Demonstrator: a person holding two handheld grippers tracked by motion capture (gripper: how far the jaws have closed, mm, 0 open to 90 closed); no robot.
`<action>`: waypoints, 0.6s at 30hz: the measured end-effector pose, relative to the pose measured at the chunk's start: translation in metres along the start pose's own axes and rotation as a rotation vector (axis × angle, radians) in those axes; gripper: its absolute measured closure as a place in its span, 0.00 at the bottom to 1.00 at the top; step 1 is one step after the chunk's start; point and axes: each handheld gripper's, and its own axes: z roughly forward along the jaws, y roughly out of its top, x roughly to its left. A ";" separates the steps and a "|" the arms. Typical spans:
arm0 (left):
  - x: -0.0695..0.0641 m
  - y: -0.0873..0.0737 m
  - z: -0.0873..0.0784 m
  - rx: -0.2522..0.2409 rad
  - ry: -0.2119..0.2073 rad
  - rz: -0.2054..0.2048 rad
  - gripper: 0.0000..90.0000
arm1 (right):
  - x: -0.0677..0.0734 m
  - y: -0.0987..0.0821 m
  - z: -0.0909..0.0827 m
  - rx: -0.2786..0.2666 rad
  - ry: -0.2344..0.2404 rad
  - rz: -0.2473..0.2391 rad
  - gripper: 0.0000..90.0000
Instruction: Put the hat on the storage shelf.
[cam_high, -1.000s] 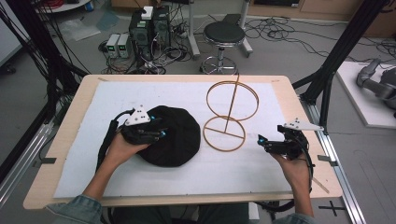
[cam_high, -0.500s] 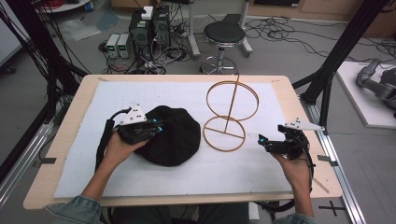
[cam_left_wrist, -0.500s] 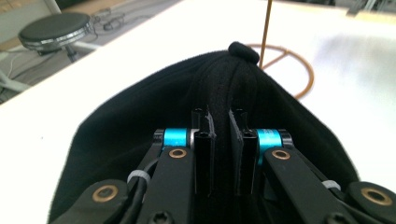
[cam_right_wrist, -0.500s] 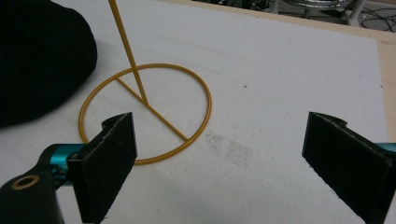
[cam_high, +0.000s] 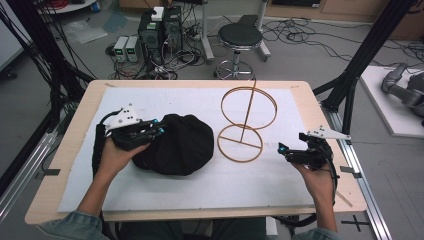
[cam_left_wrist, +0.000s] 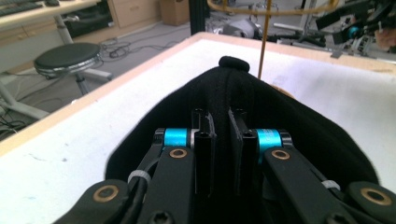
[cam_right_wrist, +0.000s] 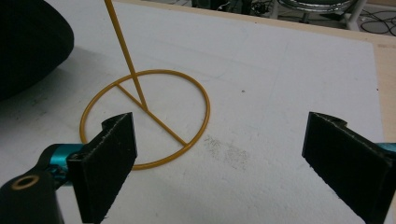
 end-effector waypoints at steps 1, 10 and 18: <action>0.001 0.002 -0.003 -0.013 0.000 -0.008 0.91 | 0.000 0.000 0.000 0.000 0.000 0.000 0.11; 0.011 0.029 -0.018 -0.049 0.020 -0.001 0.91 | -0.001 0.003 0.002 -0.011 0.008 0.000 0.11; 0.019 0.061 -0.029 -0.091 0.035 0.010 0.91 | -0.002 0.003 0.000 -0.020 0.011 0.010 0.11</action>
